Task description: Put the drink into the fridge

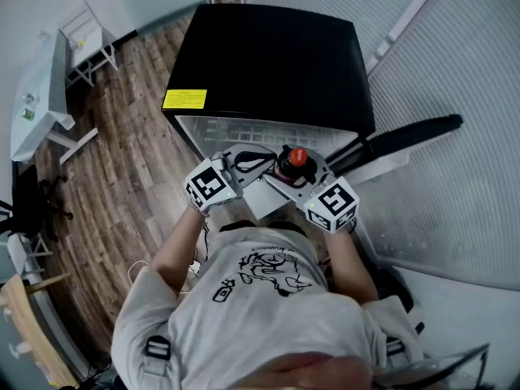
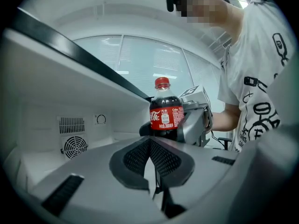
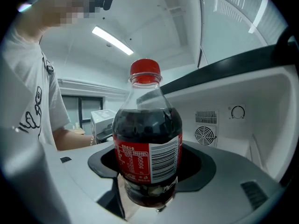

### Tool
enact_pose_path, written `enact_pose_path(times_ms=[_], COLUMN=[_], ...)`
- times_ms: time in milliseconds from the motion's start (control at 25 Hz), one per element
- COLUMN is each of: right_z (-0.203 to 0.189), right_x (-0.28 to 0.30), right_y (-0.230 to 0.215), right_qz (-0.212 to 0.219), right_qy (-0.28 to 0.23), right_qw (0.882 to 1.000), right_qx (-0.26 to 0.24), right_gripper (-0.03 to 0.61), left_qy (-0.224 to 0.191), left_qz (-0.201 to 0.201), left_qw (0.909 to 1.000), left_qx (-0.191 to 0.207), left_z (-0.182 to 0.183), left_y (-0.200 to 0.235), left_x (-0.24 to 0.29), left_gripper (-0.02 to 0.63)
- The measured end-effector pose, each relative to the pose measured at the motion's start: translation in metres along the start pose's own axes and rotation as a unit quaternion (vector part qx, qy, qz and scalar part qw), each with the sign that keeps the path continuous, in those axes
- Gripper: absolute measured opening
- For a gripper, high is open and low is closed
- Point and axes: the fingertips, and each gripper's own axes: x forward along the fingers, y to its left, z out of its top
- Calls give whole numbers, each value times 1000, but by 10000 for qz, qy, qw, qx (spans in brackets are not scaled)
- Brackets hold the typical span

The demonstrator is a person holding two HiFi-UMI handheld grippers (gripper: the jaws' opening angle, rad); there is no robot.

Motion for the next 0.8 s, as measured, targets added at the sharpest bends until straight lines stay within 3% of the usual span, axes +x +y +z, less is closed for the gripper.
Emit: enact_pose_path(times_ms=[480,800], right_z=[-9,-19], right_x=[23,39], right_y=[-38,-69], right_qz=[-92,-230], right_qy=[-76,-27], right_qw=[9999,9997], right_qx=[2,-86], right_gripper=[322,322], left_qy=[520,1281], left_qz=[140,307], left_qw=[9985,9908], left_qx=[105,300], left_z=[-24,-44], left_y=[41,74], left_x=[13,27], left_gripper=[2,2])
